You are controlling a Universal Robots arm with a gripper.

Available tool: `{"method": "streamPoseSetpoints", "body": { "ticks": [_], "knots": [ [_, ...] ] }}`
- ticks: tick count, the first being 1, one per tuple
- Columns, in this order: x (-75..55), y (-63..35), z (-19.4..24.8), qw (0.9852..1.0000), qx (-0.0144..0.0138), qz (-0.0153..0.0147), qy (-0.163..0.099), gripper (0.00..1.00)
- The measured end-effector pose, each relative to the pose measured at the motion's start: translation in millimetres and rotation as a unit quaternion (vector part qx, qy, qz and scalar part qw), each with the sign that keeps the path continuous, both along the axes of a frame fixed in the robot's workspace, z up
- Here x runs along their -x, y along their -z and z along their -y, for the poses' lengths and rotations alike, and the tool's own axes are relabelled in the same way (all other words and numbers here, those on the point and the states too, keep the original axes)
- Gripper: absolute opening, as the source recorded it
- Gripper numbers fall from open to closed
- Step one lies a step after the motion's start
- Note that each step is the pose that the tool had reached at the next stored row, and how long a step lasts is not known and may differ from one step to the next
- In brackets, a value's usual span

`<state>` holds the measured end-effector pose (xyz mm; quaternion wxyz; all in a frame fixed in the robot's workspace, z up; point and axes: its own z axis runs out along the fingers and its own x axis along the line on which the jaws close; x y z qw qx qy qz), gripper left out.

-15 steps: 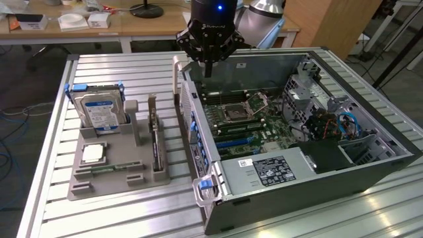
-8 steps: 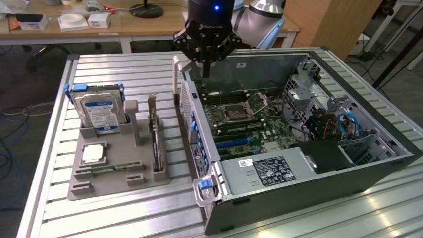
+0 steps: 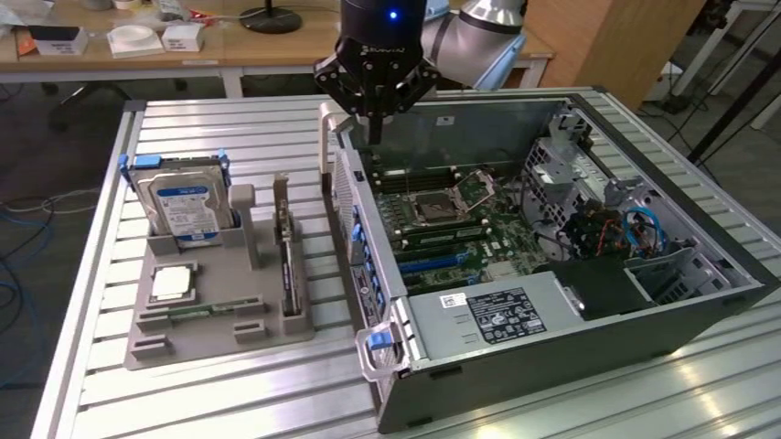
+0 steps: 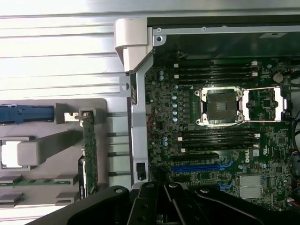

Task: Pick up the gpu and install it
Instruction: 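Reach for the gpu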

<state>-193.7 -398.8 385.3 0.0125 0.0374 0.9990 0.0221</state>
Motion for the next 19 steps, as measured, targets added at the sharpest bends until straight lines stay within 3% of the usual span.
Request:
{"method": "streamPoseSetpoints", "body": {
  "ticks": [19],
  "knots": [
    [14.9, 1.5, 0.0, 1.0000, 0.0000, 0.0000, 0.000, 0.11]
  ]
}}
